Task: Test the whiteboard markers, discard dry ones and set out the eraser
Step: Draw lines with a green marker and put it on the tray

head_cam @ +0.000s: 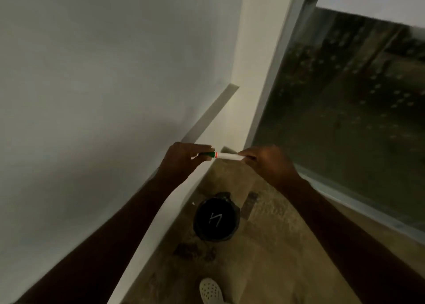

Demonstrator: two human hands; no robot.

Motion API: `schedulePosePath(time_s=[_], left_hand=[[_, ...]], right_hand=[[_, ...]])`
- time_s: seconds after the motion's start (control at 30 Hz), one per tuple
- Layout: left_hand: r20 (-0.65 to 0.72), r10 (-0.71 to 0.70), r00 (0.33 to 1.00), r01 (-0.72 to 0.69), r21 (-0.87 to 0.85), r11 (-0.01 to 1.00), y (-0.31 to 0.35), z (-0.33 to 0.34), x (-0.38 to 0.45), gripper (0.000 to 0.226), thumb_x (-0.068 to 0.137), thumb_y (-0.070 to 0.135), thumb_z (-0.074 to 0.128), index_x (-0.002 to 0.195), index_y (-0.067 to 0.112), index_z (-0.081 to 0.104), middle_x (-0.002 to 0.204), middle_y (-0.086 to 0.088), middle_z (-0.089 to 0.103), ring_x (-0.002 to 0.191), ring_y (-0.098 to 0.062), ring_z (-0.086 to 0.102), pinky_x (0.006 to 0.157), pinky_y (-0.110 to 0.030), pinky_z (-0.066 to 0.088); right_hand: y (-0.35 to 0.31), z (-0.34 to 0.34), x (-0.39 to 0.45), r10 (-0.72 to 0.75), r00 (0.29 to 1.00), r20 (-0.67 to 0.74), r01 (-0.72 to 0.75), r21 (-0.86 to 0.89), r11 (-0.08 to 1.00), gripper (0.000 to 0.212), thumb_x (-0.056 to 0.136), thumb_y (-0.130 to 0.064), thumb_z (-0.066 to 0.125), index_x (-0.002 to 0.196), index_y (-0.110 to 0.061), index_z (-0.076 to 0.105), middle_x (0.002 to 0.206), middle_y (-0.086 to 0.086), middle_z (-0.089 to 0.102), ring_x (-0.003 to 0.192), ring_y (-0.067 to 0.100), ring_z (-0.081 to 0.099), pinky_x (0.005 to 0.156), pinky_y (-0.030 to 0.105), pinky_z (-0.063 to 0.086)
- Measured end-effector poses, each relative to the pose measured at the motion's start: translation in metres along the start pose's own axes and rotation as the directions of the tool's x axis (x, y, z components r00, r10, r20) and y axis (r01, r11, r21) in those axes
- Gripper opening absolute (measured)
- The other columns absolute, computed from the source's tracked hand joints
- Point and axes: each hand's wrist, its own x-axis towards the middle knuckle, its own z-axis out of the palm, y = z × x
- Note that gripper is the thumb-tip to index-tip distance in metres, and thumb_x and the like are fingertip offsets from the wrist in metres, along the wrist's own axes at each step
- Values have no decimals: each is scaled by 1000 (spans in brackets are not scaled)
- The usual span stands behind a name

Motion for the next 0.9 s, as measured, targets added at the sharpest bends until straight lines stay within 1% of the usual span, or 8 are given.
schedulePosePath(time_s=[0.2, 0.3, 0.37, 0.43, 0.53, 0.7, 0.83, 0.9], left_hand=[[191, -169, 967, 155, 87, 984, -54, 69, -39, 25, 88, 32, 70, 111, 27, 77, 105, 1, 78, 91, -17, 75, 78, -39, 61], [244, -215, 946, 174, 181, 968, -71, 99, -64, 27, 89, 38, 62, 110, 31, 77, 100, 4, 79, 84, -18, 74, 75, -26, 57], [253, -221, 942, 171, 206, 964, -82, 119, -76, 22, 89, 35, 67, 108, 31, 78, 100, 4, 79, 81, -19, 74, 71, -19, 48], [278, -244, 929, 188, 214, 958, -93, 137, -82, 22, 91, 34, 69, 111, 32, 77, 104, 4, 78, 85, -21, 74, 74, -25, 53], [307, -253, 918, 194, 209, 958, -112, 161, -92, 33, 91, 44, 56, 115, 31, 75, 112, 2, 76, 97, -23, 73, 81, -34, 58], [290, -266, 919, 213, 202, 956, -147, 206, -108, 36, 89, 43, 55, 112, 27, 77, 111, 0, 76, 98, -24, 74, 80, -38, 60], [230, -287, 930, 258, 148, 955, -170, 231, -115, 28, 85, 28, 65, 110, 24, 78, 107, -1, 77, 98, -25, 74, 80, -36, 59], [221, -289, 932, 265, 133, 955, -177, 238, -117, 30, 86, 30, 63, 112, 24, 77, 113, -1, 76, 106, -24, 71, 87, -35, 56]], right_hand=[[42, 86, -1, 30, 972, 235, 15, -185, 983, 34, 105, -31, 47, 135, -25, 61, 127, 1, 68, 112, 22, 63, 95, 32, 47], [61, 130, -7, 61, 943, 326, 3, -192, 981, 34, 104, -30, 46, 135, -25, 60, 129, 3, 66, 115, 25, 60, 96, 35, 45], [73, 155, -12, 81, 930, 359, -22, -165, 986, 35, 104, -27, 47, 136, -22, 60, 132, 6, 64, 119, 27, 58, 98, 34, 41], [84, 176, -16, 91, 924, 371, -38, -149, 988, 35, 104, -24, 49, 136, -18, 61, 132, 10, 64, 120, 29, 58, 99, 33, 40], [99, 204, -19, 102, 934, 342, -68, -111, 991, 32, 101, -19, 54, 130, -13, 66, 124, 15, 69, 113, 33, 64, 95, 38, 46], [126, 256, -19, 66, 957, 282, -42, -91, 995, 27, 92, -15, 62, 115, -9, 74, 106, 15, 76, 89, 33, 73, 78, 40, 56], [140, 287, -12, 81, 952, 294, -63, -70, 996, 30, 97, -14, 61, 125, -9, 69, 118, 15, 73, 104, 33, 70, 90, 40, 52], [146, 297, -8, 95, 939, 331, -72, -80, 994, 36, 101, -19, 56, 136, -12, 61, 130, 11, 67, 116, 31, 64, 97, 38, 46]])
